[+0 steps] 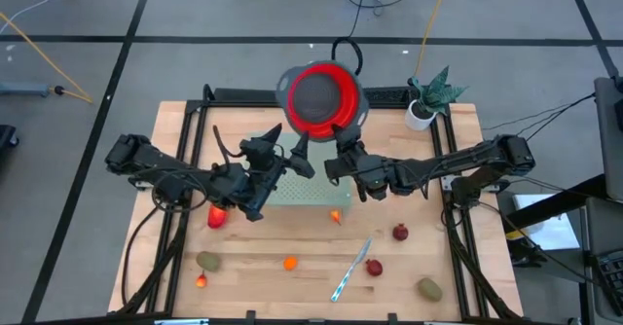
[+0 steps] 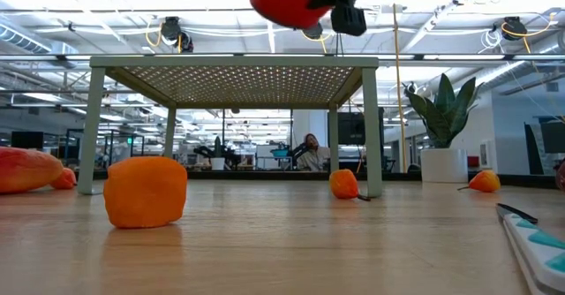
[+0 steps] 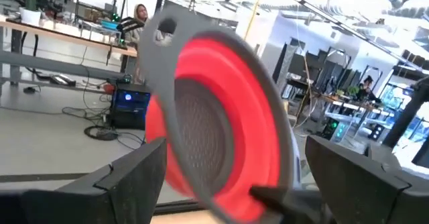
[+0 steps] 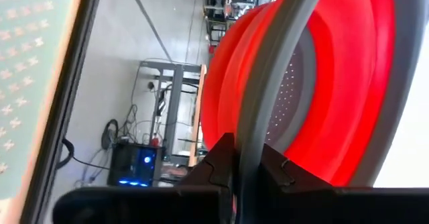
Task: Pick & Place Fruit
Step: Put the red strainer bowl on the shelf
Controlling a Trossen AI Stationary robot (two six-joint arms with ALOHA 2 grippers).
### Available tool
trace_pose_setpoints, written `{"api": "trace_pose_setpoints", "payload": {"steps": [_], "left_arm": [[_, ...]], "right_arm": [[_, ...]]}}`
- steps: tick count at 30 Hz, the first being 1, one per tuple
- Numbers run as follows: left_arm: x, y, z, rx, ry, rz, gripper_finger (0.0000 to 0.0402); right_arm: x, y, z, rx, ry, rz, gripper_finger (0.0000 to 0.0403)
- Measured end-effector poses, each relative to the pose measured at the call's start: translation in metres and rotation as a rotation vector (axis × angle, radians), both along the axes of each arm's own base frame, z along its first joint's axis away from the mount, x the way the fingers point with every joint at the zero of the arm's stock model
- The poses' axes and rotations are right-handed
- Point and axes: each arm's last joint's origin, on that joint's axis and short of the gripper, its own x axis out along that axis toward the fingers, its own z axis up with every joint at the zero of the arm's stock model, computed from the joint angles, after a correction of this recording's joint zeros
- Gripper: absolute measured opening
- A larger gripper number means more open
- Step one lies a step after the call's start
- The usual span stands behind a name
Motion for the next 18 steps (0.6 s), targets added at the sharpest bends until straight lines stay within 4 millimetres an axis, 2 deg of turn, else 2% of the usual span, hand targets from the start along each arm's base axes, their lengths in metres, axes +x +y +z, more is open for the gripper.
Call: {"api": "trace_pose_setpoints", "payload": {"steps": [7, 18], "left_arm": [[-0.002, 0.004, -0.001, -0.056, -0.009, 0.103, 0.0351], [-0.001, 0.002, -0.004, -0.083, -0.073, 0.080, 0.0351]], "right_arm": [[-0.005, 0.001, -0.014, -0.045, -0.007, 0.001, 0.0013], [-0.008, 0.008, -0.015, -0.071, -0.053, 0.064, 0.0013]]}}
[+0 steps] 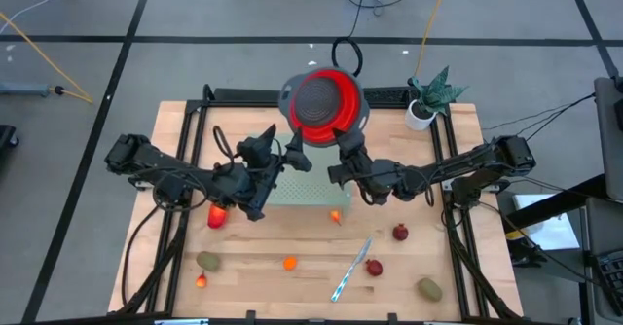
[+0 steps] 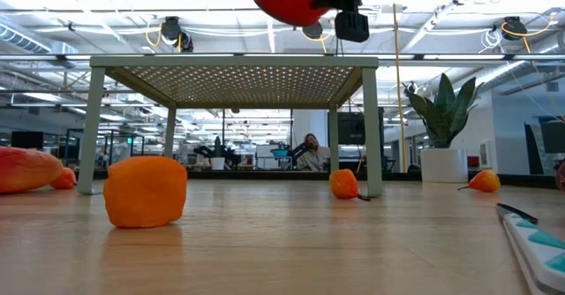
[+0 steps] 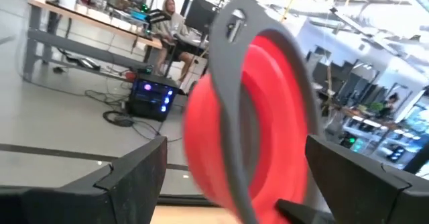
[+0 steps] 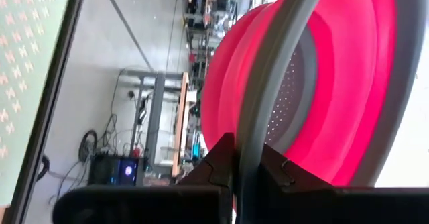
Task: Pick & Place Fruit
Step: Put the red strainer bowl on the shelf
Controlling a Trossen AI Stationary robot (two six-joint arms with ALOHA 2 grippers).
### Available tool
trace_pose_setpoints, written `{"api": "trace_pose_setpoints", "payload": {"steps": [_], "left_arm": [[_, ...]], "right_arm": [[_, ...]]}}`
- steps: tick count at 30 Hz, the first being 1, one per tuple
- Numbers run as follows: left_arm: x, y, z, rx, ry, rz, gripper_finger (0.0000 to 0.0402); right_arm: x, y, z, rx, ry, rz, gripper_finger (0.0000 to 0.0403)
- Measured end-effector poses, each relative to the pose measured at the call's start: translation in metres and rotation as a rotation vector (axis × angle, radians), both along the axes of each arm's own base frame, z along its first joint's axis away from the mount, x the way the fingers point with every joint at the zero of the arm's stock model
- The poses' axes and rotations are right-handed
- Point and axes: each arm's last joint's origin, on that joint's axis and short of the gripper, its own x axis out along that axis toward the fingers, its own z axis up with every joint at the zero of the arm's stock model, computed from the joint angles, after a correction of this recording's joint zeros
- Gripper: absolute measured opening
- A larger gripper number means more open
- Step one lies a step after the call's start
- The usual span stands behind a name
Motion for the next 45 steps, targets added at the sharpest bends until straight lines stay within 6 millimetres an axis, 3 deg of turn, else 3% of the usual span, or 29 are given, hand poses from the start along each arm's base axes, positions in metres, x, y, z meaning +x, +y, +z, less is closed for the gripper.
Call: {"api": "trace_pose_setpoints", "payload": {"steps": [31, 36, 45], "left_arm": [[0.010, 0.009, -0.018, -0.027, -0.029, -0.011, 0.0344], [0.011, 0.009, -0.018, -0.022, -0.025, -0.038, 0.0284], [0.011, 0.009, -0.020, -0.040, -0.058, -0.050, 0.0118]], "right_arm": [[0.000, 0.016, 0.000, -0.024, 0.021, 0.101, 0.0013], [-0.001, 0.019, 0.000, -0.025, 0.023, 0.108, 0.0013], [-0.003, 0.026, 0.000, -0.005, 0.000, 0.114, 0.0013]]}}
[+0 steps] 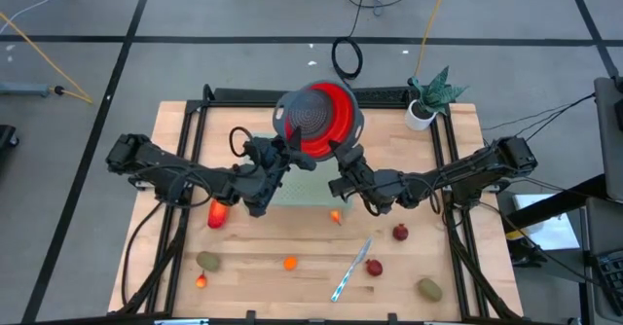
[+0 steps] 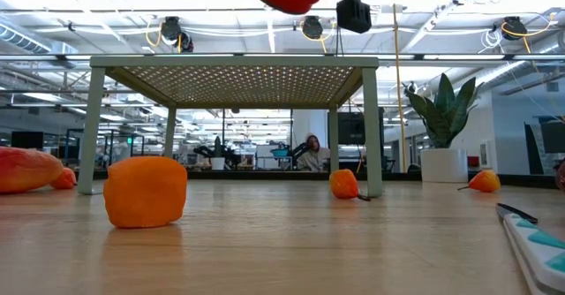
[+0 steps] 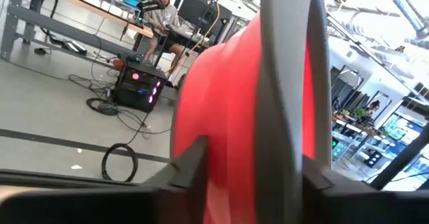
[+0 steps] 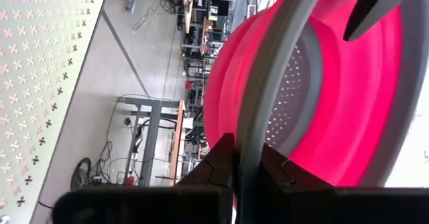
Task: Pick & Place Fruit
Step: Put the red strainer bowl on the shelf
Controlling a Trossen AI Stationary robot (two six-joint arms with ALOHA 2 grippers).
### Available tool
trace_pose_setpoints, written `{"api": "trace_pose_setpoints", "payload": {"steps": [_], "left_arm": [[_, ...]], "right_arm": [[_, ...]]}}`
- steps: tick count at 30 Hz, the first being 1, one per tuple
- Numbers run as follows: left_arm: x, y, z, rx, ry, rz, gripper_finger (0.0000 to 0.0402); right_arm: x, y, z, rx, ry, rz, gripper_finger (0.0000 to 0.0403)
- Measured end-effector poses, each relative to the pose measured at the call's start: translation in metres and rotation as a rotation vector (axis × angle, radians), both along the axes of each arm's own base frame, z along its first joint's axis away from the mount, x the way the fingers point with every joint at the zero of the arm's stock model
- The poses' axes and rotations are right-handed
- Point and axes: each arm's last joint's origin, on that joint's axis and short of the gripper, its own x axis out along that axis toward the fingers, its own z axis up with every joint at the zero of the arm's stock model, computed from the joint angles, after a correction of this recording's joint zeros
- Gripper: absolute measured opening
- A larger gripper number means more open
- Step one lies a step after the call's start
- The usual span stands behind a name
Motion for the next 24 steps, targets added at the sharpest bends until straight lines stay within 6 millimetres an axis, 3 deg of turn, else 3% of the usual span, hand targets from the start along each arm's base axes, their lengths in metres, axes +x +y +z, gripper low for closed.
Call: {"api": "trace_pose_setpoints", "payload": {"steps": [6, 24], "left_arm": [[-0.001, -0.005, 0.000, 0.013, 0.025, -0.020, 0.0012], [-0.003, -0.011, 0.000, 0.045, 0.099, -0.004, 0.0002]], "right_arm": [[0.001, 0.001, -0.001, 0.009, -0.007, 0.025, 0.0021], [-0.003, 0.024, -0.001, 0.062, -0.057, 0.130, 0.0061]]}}
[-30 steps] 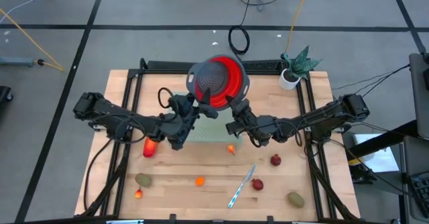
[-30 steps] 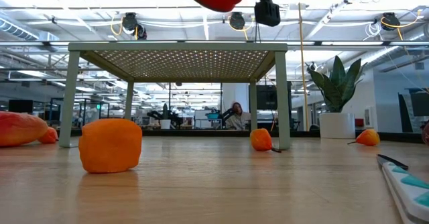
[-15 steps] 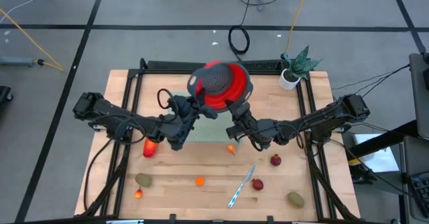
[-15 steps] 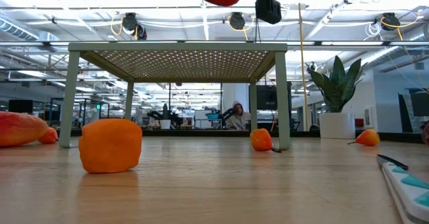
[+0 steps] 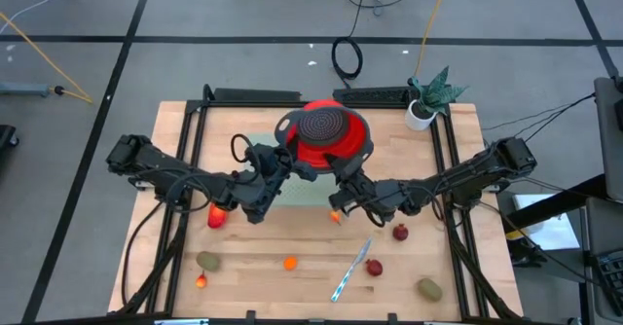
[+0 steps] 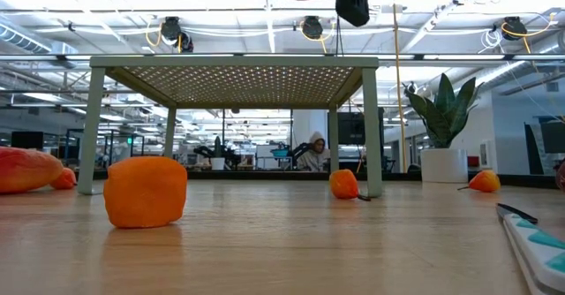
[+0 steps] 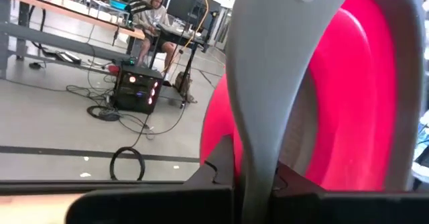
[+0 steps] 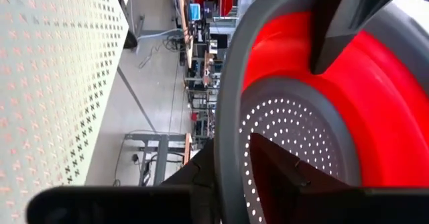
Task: Pick & Place Fruit
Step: Put the red strainer bowl on the shelf
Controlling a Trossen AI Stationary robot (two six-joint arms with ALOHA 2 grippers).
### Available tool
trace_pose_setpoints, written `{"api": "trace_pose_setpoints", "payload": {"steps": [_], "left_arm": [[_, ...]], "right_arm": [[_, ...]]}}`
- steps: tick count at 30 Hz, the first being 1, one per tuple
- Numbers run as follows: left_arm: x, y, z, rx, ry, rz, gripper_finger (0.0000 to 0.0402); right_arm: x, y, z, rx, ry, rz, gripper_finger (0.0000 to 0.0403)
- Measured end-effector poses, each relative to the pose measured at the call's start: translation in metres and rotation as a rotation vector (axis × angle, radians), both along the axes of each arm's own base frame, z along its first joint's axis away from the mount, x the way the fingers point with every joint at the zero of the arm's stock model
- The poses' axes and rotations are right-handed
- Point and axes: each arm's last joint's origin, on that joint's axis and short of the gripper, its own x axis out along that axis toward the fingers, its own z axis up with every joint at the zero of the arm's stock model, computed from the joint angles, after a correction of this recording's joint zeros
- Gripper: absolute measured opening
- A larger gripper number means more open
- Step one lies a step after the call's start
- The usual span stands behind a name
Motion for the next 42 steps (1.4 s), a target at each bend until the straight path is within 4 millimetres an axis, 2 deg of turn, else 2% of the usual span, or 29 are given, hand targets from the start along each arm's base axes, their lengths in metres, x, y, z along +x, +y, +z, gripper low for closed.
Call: {"api": "trace_pose_setpoints", "payload": {"steps": [7, 14, 22, 27, 33, 37, 42], "left_arm": [[-0.002, 0.003, 0.001, 0.009, 0.040, 0.073, 0.0000], [-0.002, 0.015, 0.004, 0.019, 0.087, 0.148, 0.0000], [-0.004, 0.035, 0.017, 0.028, 0.150, 0.241, 0.0000], [-0.008, 0.047, 0.027, 0.034, 0.178, 0.270, 0.0000], [-0.018, 0.050, 0.040, 0.036, 0.187, 0.274, 0.0000], [-0.028, 0.047, 0.049, 0.037, 0.183, 0.258, 0.0000], [-0.040, 0.046, 0.061, 0.030, 0.155, 0.245, 0.0000]], "right_arm": [[-0.003, 0.011, 0.001, 0.081, -0.070, 0.033, 0.0109], [-0.008, 0.023, 0.001, 0.139, -0.114, 0.057, 0.0157], [-0.014, 0.043, -0.002, 0.192, -0.126, 0.111, 0.0178], [-0.019, 0.049, -0.005, 0.237, -0.142, 0.083, 0.0170], [-0.025, 0.050, -0.007, 0.270, -0.175, -0.004, 0.0147], [-0.033, 0.051, -0.005, 0.317, -0.214, 0.012, 0.0115], [-0.045, 0.046, 0.004, 0.382, -0.279, 0.028, 0.0057]]}}
